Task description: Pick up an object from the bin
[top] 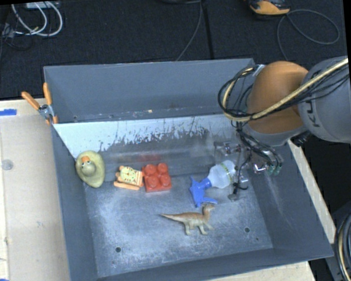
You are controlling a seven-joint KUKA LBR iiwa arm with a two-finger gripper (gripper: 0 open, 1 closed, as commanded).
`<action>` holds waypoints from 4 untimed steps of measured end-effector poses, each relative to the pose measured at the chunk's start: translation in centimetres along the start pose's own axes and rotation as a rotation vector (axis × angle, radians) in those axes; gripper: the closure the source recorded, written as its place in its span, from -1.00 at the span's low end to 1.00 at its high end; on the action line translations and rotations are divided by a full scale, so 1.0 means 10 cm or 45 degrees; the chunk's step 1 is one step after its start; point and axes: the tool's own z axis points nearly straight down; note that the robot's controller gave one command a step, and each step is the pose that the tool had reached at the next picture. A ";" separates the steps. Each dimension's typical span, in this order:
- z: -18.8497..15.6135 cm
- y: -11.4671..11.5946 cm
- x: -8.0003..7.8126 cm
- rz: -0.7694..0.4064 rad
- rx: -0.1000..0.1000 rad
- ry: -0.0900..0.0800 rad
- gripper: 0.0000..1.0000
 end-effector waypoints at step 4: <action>0.43 0.04 -0.10 -0.260 0.002 -0.010 1.00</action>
Offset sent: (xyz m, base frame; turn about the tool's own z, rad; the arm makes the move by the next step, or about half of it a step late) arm 0.0057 0.0010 -0.0431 -0.1990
